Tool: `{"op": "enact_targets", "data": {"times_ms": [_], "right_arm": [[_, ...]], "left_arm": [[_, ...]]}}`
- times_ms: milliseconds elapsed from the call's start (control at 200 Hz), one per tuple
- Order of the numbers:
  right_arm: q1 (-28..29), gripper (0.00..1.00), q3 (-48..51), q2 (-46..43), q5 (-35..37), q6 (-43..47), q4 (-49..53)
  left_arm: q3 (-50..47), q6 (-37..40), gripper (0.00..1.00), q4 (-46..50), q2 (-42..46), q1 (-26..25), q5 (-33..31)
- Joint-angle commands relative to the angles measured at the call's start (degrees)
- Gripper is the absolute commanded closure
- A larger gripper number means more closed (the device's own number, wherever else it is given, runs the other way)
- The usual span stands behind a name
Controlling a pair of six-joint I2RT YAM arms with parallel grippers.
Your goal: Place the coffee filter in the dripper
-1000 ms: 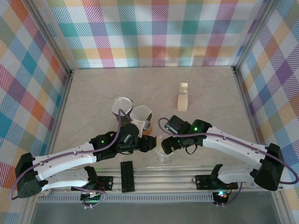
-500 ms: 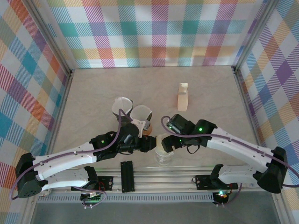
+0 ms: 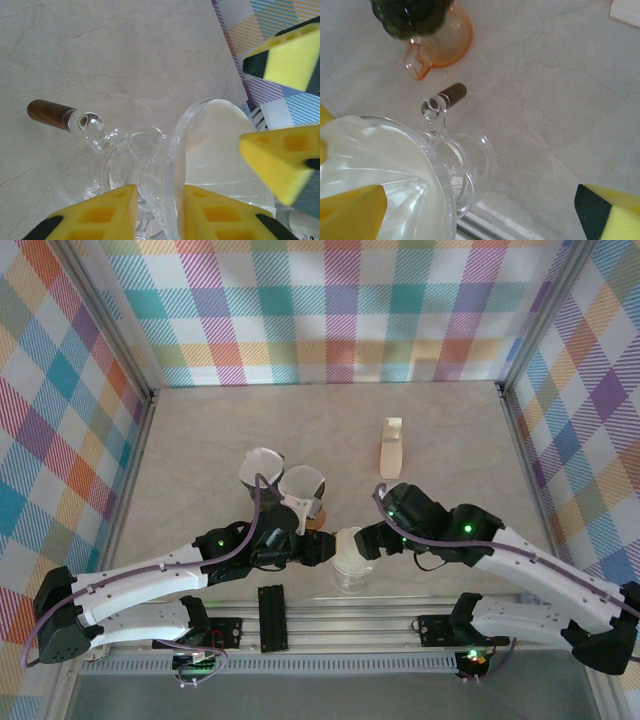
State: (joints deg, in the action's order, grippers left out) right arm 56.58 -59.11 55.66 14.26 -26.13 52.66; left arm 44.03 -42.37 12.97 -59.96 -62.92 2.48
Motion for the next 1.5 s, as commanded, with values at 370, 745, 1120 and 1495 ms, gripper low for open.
{"op": "enact_targets", "data": {"times_ms": [370, 745, 1120, 1495], "right_arm": [[-0.2, 0.04, 11.7, -18.1, -2.3, -2.3, -5.1], [-0.2, 0.05, 17.1, -24.1, 0.4, -6.4, -3.7], [-0.2, 0.05, 17.2, -26.5, 2.8, -7.0, -3.0], [-0.2, 0.05, 18.8, -29.5, 3.7, -9.1, -1.6]], "left_arm": [[0.5, 0.5, 0.65, -0.8, 0.0, -0.7, -1.2], [1.4, 0.8, 0.53, 0.0, 2.4, -0.7, -2.6], [1.1, 0.8, 0.46, 1.0, 4.5, -0.7, -4.1], [-2.1, -0.8, 0.44, 6.4, 14.7, -0.8, -10.5]]}}
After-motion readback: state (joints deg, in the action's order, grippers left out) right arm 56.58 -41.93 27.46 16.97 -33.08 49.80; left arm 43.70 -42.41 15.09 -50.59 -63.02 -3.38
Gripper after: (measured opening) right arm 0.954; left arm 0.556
